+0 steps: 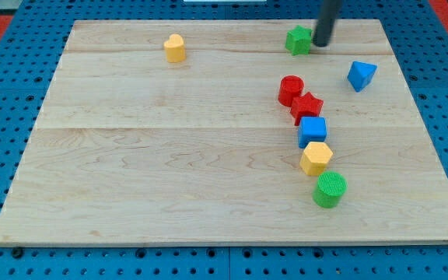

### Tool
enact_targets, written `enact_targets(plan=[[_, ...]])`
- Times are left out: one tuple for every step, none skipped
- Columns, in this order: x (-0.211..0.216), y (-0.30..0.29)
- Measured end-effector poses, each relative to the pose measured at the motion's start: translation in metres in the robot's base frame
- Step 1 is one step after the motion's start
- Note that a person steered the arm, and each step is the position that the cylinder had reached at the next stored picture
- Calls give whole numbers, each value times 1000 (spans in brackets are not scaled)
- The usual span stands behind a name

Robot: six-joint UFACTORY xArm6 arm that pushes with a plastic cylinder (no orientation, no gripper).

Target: Place the yellow heart horizontally at the left side of the green star

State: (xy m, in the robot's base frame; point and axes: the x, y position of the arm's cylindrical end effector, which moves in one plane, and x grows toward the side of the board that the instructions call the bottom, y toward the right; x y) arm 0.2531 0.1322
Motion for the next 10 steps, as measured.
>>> enact_targets(plan=[[0, -64], [2, -24], [59, -77], [64, -162], [56, -188], [22, -195], [51, -199], [72, -251], [39, -268], [34, -246]])
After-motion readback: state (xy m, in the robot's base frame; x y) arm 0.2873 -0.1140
